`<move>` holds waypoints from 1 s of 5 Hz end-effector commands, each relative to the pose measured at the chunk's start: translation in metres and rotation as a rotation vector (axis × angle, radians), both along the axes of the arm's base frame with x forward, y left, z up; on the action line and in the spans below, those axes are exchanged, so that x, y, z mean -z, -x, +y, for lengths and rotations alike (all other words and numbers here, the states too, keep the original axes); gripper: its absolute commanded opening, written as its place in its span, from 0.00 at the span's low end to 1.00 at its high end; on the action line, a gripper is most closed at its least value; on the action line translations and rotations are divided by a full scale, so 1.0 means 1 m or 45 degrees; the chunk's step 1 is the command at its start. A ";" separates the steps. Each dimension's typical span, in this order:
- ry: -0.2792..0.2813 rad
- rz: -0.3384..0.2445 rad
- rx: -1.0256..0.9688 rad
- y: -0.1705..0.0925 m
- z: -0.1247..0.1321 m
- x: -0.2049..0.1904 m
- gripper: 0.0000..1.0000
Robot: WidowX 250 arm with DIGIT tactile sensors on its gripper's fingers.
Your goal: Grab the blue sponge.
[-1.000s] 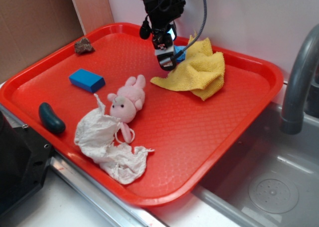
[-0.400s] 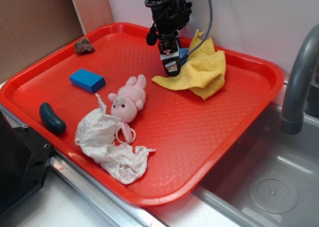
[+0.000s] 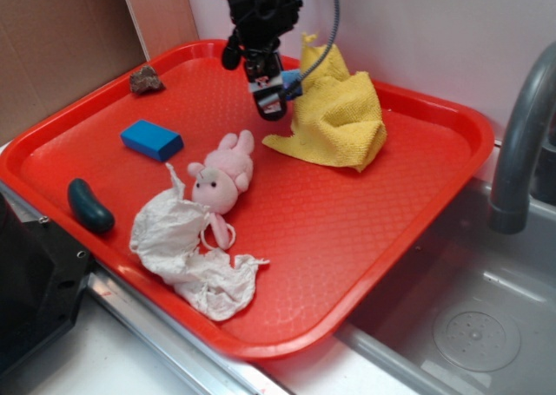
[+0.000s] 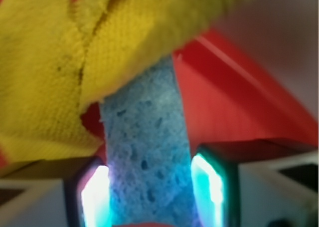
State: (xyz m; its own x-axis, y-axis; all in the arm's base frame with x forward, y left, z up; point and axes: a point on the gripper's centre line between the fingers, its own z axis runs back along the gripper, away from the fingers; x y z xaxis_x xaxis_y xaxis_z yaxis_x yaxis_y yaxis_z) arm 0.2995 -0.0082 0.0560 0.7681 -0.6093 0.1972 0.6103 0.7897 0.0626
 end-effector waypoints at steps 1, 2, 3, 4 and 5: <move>0.068 0.103 -0.516 0.072 -0.005 -0.095 0.00; 0.023 0.200 -0.823 0.114 0.000 -0.130 0.00; 0.027 0.233 -0.942 0.122 0.012 -0.145 0.00; 0.026 0.199 -0.988 0.126 0.028 -0.159 0.00; -0.030 0.216 -0.986 0.116 0.036 -0.148 0.00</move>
